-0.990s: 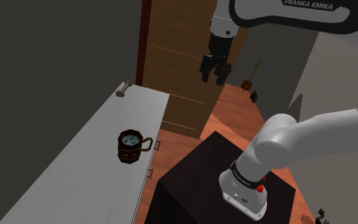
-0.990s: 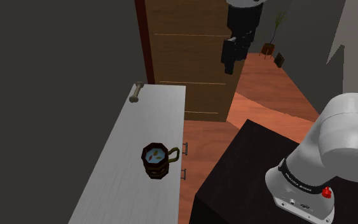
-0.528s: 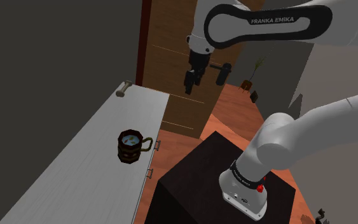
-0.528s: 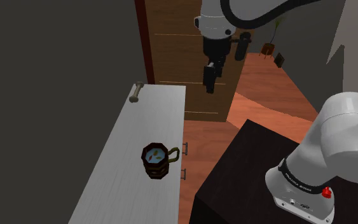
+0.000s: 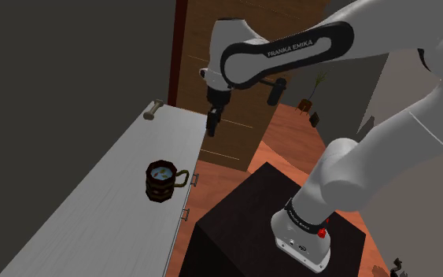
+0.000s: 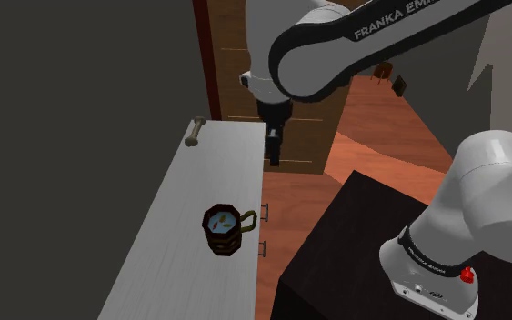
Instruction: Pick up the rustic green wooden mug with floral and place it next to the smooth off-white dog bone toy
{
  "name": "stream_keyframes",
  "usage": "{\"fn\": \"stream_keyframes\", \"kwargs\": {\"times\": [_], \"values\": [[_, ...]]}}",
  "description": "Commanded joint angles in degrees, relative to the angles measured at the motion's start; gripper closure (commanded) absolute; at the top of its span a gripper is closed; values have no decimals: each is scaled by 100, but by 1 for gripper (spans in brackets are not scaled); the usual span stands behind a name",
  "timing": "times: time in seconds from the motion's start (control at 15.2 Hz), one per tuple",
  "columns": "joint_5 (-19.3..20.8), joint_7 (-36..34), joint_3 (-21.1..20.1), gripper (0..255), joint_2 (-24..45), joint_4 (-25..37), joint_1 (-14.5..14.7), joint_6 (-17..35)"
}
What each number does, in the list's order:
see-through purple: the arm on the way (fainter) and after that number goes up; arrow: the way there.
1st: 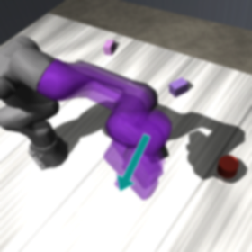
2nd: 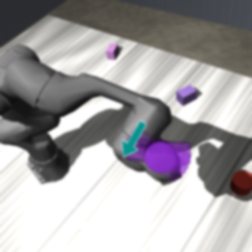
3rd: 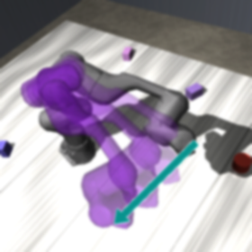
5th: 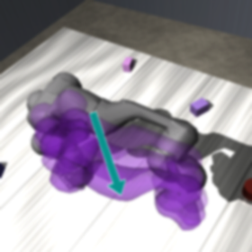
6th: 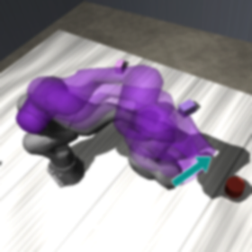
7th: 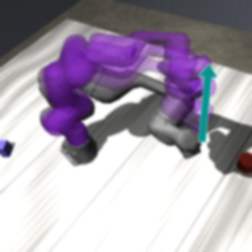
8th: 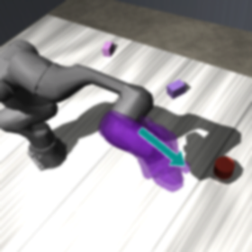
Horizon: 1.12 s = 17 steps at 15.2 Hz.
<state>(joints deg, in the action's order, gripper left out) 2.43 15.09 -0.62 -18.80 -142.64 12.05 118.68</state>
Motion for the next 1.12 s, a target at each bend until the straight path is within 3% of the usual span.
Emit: {"fn": "stream_keyframes", "kwargs": {"times": [0.0, 0.79, 1.06], "values": [[-64, 287, -15, 0, 344, 13, 120, 321], [-475, 1814, -444, 0, 2442, 403, 745, 1911], [-462, 1804, -449, 0, 2624, 342, 748, 2153]]}}
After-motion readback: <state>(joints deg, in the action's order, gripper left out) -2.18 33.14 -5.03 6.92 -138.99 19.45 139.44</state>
